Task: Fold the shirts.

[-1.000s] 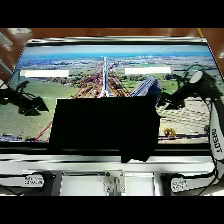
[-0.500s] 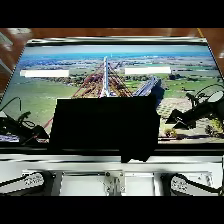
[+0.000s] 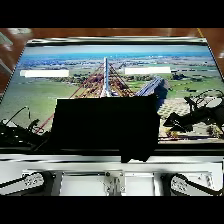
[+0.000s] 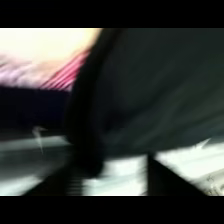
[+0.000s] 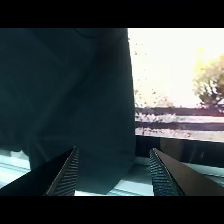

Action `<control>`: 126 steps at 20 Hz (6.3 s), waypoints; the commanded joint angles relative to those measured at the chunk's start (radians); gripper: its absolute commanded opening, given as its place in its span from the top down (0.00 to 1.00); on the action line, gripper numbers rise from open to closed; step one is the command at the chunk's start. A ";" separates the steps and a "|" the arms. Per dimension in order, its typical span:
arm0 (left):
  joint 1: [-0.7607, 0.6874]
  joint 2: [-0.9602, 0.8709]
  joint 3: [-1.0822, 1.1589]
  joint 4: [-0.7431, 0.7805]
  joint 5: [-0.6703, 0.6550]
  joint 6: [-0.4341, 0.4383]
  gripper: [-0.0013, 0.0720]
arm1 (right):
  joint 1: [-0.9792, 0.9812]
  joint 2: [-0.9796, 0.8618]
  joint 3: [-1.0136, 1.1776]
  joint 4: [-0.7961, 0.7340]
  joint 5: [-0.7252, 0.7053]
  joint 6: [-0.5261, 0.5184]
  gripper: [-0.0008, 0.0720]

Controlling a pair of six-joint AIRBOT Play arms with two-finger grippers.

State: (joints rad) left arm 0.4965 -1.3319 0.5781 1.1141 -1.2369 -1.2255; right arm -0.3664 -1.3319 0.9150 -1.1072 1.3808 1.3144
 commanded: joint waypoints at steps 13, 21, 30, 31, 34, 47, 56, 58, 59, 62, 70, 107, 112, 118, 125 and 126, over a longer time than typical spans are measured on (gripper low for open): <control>-0.013 0.143 -0.019 -0.015 0.035 0.002 0.92 | 0.003 0.014 -0.214 0.214 0.165 -0.083 0.13; -0.013 0.221 -0.019 -0.056 0.018 0.003 0.92 | 0.003 0.148 -0.441 0.074 -0.035 0.015 0.14; -0.013 0.221 -0.019 -0.120 0.025 0.014 0.92 | 0.003 0.148 -0.531 0.190 -0.180 -0.023 0.24; -0.013 0.221 -0.019 -0.120 0.025 0.014 0.92 | 0.006 0.148 -0.531 0.194 -0.200 -0.022 0.24; -0.013 0.221 -0.019 -0.121 0.025 0.021 0.92 | 0.137 0.134 -0.531 0.199 -0.288 0.002 0.29; -0.013 0.326 0.111 -0.166 0.039 0.140 0.92 | 0.184 0.409 -0.481 0.413 -0.215 -0.019 0.90; -0.021 0.264 0.186 -0.336 0.196 0.140 0.92 | 0.185 0.198 -0.129 0.435 -0.378 0.005 0.90; -0.036 0.208 0.227 -0.349 0.206 0.140 0.92 | 0.188 0.095 -0.036 0.438 -0.392 0.005 0.90; -0.051 0.176 0.257 -0.348 0.208 0.140 0.92 | 0.190 0.051 0.005 0.437 -0.402 0.005 0.90; -0.113 0.050 0.370 -0.348 0.211 0.140 0.92 | 0.222 -0.072 0.112 0.438 -0.442 0.009 0.90; -0.136 -0.192 0.530 -0.348 0.213 0.069 0.92 | 0.274 -0.261 0.260 0.430 -0.587 0.021 0.90; -0.441 -0.189 0.821 -0.756 0.057 0.100 0.92 | 0.174 -0.298 0.386 0.279 -0.137 0.065 0.90; -0.683 -0.326 0.822 -0.680 0.130 0.096 0.92 | 0.170 -0.055 0.412 0.273 -0.080 0.167 0.90; -0.906 -0.465 0.822 -0.684 0.228 0.084 0.92 | 0.170 0.146 0.412 0.253 0.068 0.264 0.90; -1.121 -0.541 0.825 -0.794 0.363 0.031 0.92 | 0.170 0.329 0.412 0.234 0.122 0.335 0.90; -1.146 -0.553 0.826 -0.837 0.363 0.032 0.92 | 0.170 0.340 0.412 0.231 0.123 0.336 0.89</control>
State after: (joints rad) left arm -0.5682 -1.8488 1.4017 0.3683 -0.9154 -1.1751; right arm -0.1959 -1.0462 1.3258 -0.8688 1.4860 1.6238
